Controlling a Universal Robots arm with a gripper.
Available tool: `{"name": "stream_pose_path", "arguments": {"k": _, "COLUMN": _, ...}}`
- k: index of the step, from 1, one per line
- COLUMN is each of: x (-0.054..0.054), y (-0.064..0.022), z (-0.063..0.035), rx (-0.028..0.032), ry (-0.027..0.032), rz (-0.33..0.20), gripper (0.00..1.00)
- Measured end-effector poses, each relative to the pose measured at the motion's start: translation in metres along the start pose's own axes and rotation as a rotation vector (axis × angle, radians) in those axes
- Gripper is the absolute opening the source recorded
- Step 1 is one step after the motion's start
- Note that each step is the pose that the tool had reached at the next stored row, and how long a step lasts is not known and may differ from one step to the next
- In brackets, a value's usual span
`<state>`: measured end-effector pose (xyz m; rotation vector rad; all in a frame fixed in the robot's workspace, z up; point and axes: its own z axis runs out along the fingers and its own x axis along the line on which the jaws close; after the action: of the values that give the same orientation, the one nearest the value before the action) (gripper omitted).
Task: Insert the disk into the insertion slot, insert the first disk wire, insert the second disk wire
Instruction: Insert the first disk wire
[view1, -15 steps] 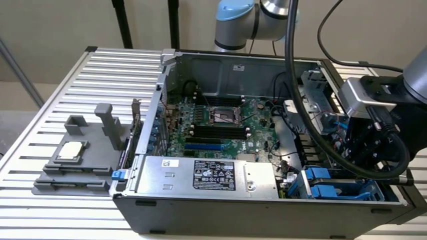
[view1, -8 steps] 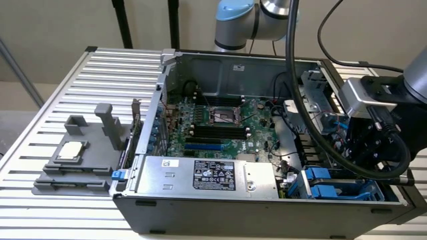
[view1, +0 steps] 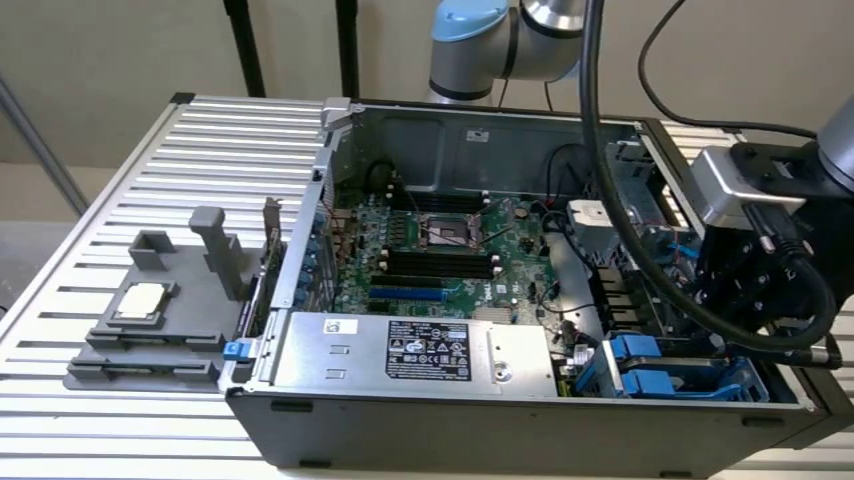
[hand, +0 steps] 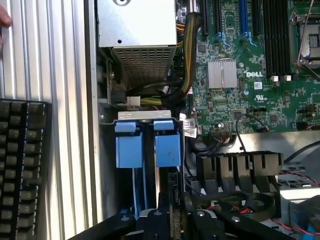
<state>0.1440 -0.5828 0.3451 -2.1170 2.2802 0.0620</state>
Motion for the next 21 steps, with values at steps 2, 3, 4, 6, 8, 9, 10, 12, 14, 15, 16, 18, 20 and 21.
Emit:
{"name": "stream_pose_path", "arguments": {"k": 2, "x": 0.0, "y": 0.0001, "z": -0.0086, "rx": 0.0, "ry": -0.0003, "rz": 0.0, "gripper": 0.24}}
{"name": "stream_pose_path", "arguments": {"k": 3, "x": 0.0, "y": 0.0001, "z": -0.0133, "rx": 0.0, "ry": 0.0, "rz": 0.0, "gripper": 0.24}}
{"name": "stream_pose_path", "arguments": {"k": 4, "x": -0.001, "y": 0.0002, "z": -0.0177, "rx": -0.0001, "ry": -0.0002, "rz": 0.0, "gripper": 0.24}}
{"name": "stream_pose_path", "arguments": {"k": 6, "x": -0.001, "y": 0.0003, "z": -0.0269, "rx": -0.0001, "ry": 0.0, "rz": 0.0, "gripper": 0.24}}
{"name": "stream_pose_path", "arguments": {"k": 8, "x": -0.001, "y": 0.0004, "z": -0.0361, "rx": -0.0001, "ry": 0.0, "rz": 0.0, "gripper": 0.24}}
{"name": "stream_pose_path", "arguments": {"k": 9, "x": -0.002, "y": 0.0004, "z": -0.0408, "rx": -0.0001, "ry": 0.0, "rz": 0.0, "gripper": 0.24}}
{"name": "stream_pose_path", "arguments": {"k": 10, "x": -0.002, "y": 0.0004, "z": -0.0449, "rx": -0.0001, "ry": -0.0002, "rz": 0.0, "gripper": 0.24}}
{"name": "stream_pose_path", "arguments": {"k": 12, "x": -0.002, "y": 0.0007, "z": -0.053, "rx": -0.0001, "ry": 0.0, "rz": 0.0, "gripper": 0.24}}
{"name": "stream_pose_path", "arguments": {"k": 14, "x": -0.002, "y": 0.0032, "z": -0.055, "rx": -0.0001, "ry": -0.0002, "rz": 0.0, "gripper": 0.24}}
{"name": "stream_pose_path", "arguments": {"k": 15, "x": -0.002, "y": 0.0059, "z": -0.0549, "rx": 0.0002, "ry": -0.0004, "rz": 0.0, "gripper": 0.24}}
{"name": "stream_pose_path", "arguments": {"k": 16, "x": -0.001, "y": 0.0098, "z": -0.055, "rx": 0.0007, "ry": -0.0002, "rz": 0.0, "gripper": 0.24}}
{"name": "stream_pose_path", "arguments": {"k": 18, "x": 0.0, "y": 0.0177, "z": -0.055, "rx": 0.0017, "ry": -0.0003, "rz": -0.001, "gripper": 0.24}}
{"name": "stream_pose_path", "arguments": {"k": 20, "x": 0.0, "y": 0.0243, "z": -0.055, "rx": 0.0031, "ry": -0.0005, "rz": -0.001, "gripper": 0.24}}
{"name": "stream_pose_path", "arguments": {"k": 21, "x": 0.0, "y": 0.0262, "z": -0.0549, "rx": 0.0041, "ry": -0.0007, "rz": -0.001, "gripper": 0.24}}
